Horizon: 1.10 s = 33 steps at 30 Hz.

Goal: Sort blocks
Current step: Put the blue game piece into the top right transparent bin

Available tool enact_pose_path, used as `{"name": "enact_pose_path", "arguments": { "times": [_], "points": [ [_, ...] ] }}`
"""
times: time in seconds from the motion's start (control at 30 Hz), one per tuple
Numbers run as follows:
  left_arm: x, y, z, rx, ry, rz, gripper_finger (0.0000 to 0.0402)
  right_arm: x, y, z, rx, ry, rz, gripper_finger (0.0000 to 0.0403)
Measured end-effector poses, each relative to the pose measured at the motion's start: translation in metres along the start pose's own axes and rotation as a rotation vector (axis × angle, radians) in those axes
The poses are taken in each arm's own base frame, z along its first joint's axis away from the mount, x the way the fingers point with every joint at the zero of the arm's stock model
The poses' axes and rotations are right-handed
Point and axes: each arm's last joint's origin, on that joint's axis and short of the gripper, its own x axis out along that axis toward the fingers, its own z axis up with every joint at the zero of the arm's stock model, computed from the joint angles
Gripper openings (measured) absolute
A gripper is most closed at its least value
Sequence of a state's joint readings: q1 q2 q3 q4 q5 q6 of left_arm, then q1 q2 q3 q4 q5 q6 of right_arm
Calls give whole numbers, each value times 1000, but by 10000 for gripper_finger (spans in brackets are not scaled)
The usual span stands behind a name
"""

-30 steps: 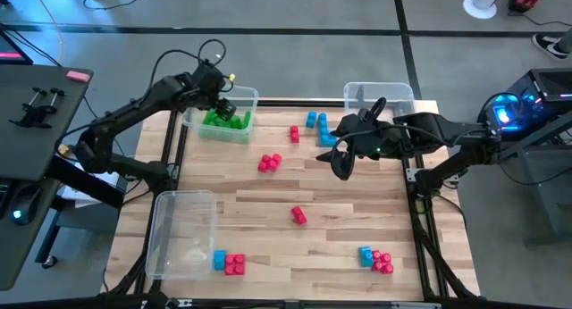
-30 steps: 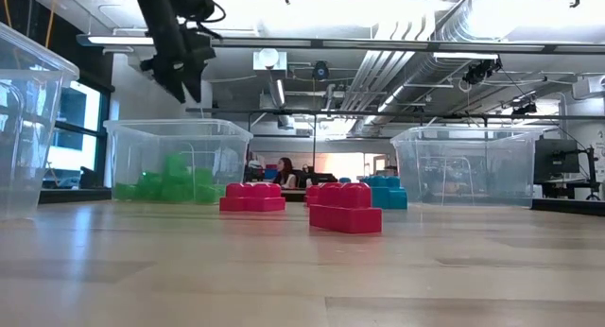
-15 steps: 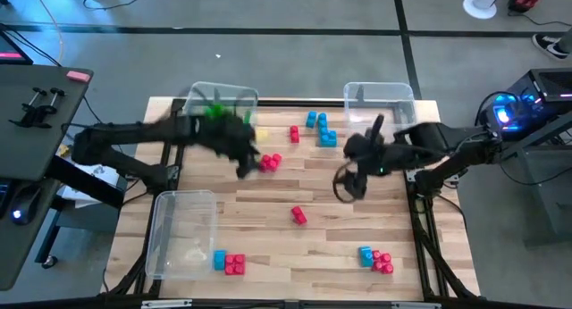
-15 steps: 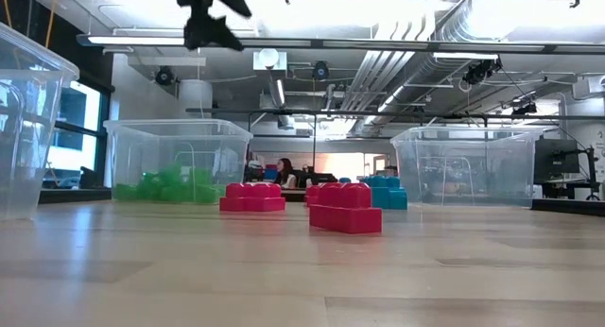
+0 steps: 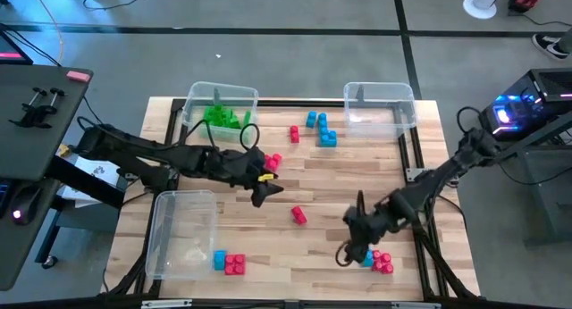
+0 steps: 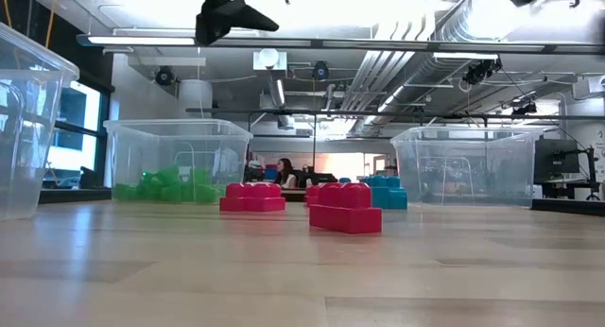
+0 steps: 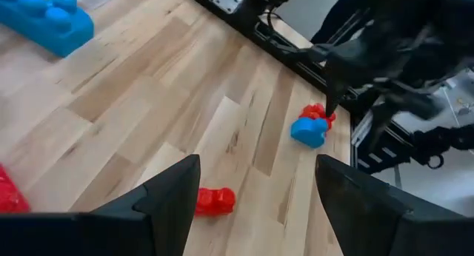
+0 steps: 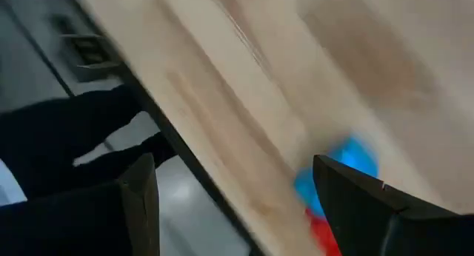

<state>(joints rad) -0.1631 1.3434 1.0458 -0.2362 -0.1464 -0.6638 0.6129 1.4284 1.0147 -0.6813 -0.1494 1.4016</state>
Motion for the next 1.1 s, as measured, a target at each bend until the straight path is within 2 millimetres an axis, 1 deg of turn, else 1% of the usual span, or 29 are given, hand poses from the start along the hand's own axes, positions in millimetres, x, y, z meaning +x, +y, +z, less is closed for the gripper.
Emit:
{"name": "enact_pose_path", "arguments": {
  "times": [0.1, 0.2, 0.3, 0.4, 0.53, 0.63, 0.73, 0.9, 1.1],
  "points": [
    [0, 1, 2, 52, -6, -3, 252, 11, -11, -18, 154, 40, -64, 236],
    [1, 6, 6, 116, -18, 11, 252, 12, -17, -32, 296, 18, -147, 229],
    [2, 13, 11, 193, -3, -12, 252, 10, -15, -39, 418, -19, -155, 216],
    [3, 19, 15, 261, 16, -47, 252, 18, -15, -40, 490, -26, -177, 203],
    [3, 24, 18, 314, 37, -65, 252, 35, -14, -39, 528, 48, -232, 193],
    [3, 26, 17, 326, 55, -76, 252, 44, -16, -37, 569, 24, -268, 193],
    [3, 26, 16, 327, 62, -75, 252, 49, -16, -34, 601, 11, -271, 193],
    [3, 25, 16, 326, 62, -76, 252, 56, -17, -29, 597, 4, -290, 193],
    [3, 25, 18, 299, 42, -73, 252, 68, -18, -28, 583, 53, -327, 193]
  ]
}}
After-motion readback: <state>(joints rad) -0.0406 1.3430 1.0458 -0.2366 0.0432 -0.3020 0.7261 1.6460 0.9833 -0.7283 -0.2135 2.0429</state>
